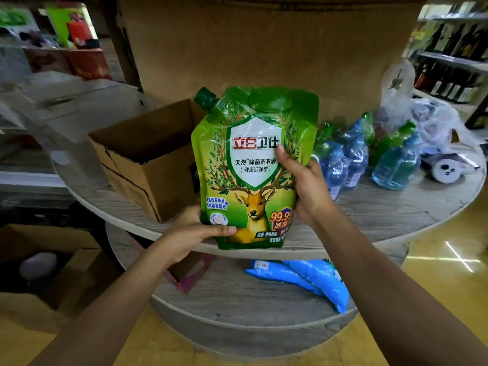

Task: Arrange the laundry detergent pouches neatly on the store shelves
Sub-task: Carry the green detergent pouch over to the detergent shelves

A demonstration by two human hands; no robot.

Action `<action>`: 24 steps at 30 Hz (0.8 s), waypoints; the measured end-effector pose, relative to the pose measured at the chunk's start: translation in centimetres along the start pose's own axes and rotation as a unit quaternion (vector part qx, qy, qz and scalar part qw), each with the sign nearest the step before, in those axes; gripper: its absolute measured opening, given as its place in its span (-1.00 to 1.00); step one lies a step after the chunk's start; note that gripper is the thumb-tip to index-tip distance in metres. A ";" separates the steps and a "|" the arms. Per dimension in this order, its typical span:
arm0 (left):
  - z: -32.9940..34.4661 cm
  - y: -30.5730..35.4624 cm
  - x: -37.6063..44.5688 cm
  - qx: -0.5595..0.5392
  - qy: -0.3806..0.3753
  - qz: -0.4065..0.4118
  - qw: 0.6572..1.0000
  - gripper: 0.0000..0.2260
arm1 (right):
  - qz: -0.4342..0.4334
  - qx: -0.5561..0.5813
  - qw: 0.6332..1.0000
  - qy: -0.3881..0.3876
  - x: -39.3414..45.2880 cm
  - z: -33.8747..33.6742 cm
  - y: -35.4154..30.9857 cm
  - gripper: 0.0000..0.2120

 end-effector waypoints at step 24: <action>31.5 -12.5 -20.8 -0.003 -0.473 -0.194 0.859 -0.20 | -0.005 0.022 0.872 0.489 -44.5 -21.7 2.0 -0.62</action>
Point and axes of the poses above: each hand's wrist, its own x-axis towards the middle knuckle, its own z-axis out of the palm, y = z × x, the point moved 10 cm from there along x, towards the middle knuckle, and after that the axes turned 7 degrees about -x, right-handed, at the moved point
